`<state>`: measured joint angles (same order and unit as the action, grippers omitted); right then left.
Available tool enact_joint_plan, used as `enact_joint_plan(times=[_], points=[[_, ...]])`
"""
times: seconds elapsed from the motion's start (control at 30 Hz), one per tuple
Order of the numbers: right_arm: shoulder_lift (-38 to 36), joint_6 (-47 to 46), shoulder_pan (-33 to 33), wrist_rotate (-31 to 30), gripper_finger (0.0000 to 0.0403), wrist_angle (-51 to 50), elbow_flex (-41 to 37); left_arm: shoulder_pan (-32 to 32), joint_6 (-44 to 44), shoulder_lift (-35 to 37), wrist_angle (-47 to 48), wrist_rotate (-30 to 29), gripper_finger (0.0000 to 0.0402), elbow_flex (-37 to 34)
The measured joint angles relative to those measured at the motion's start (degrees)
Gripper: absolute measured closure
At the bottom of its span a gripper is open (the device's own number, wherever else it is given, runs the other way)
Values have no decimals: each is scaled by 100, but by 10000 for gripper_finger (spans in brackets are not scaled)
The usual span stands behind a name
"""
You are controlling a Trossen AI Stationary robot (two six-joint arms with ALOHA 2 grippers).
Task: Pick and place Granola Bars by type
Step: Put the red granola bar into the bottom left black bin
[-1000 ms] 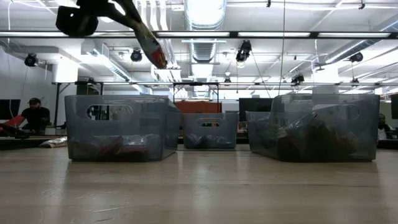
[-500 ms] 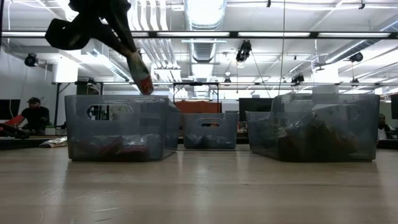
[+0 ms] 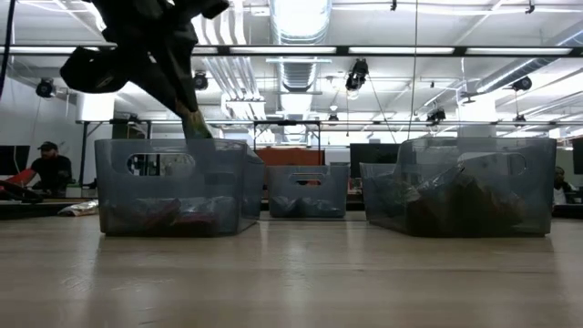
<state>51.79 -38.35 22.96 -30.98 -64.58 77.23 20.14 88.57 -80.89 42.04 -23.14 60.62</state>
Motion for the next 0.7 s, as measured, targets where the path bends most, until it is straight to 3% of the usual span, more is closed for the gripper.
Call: enact_joint_plan(times=[0.7], points=[[0, 0, 0, -9, 394, 9, 0, -58, 320, -677, 46, 179, 358, -1]])
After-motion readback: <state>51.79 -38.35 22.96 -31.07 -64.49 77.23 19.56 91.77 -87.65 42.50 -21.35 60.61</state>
